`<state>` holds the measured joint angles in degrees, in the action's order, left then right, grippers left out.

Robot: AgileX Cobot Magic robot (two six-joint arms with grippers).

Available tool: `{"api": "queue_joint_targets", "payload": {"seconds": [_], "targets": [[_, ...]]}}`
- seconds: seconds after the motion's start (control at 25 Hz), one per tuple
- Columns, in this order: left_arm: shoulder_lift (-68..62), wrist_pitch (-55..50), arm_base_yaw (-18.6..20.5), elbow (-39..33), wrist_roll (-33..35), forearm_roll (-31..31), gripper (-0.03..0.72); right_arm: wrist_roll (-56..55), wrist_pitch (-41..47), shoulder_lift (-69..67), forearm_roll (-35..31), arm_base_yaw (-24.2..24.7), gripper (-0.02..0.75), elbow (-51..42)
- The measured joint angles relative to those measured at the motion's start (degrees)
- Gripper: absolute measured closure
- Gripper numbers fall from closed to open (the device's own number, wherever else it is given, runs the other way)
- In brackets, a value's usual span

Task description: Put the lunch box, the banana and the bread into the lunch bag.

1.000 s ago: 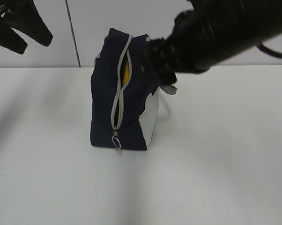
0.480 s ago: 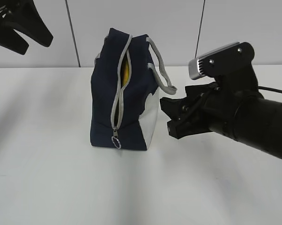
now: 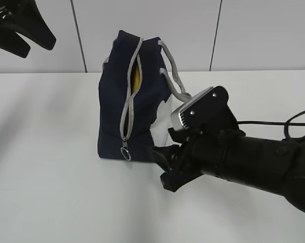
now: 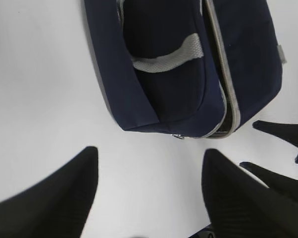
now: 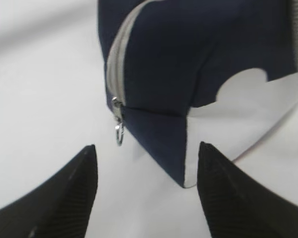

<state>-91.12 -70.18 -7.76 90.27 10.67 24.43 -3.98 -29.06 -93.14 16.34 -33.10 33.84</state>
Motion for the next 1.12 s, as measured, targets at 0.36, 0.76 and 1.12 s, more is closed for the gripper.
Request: {"api": "queue_joint_targets", "payload": {"seconds": [0.36, 0.76, 1.12], "targets": [[-0.11, 1.45, 0.00, 0.00, 0.53, -0.16, 0.241, -2.80, -6.64, -8.84, 8.43, 0.00, 0.274, 0.66], [-0.79, 2.22, 0.00, 0.00, 1.06, -0.35, 0.244, -5.77, -7.10, -17.61, 10.30, 0.00, 0.397, 7.84], [-0.79, 2.34, 0.00, 0.00, 1.24, -0.35, 0.245, -7.18, -7.20, -21.46, 11.87, 0.00, 0.470, 12.18]]}}
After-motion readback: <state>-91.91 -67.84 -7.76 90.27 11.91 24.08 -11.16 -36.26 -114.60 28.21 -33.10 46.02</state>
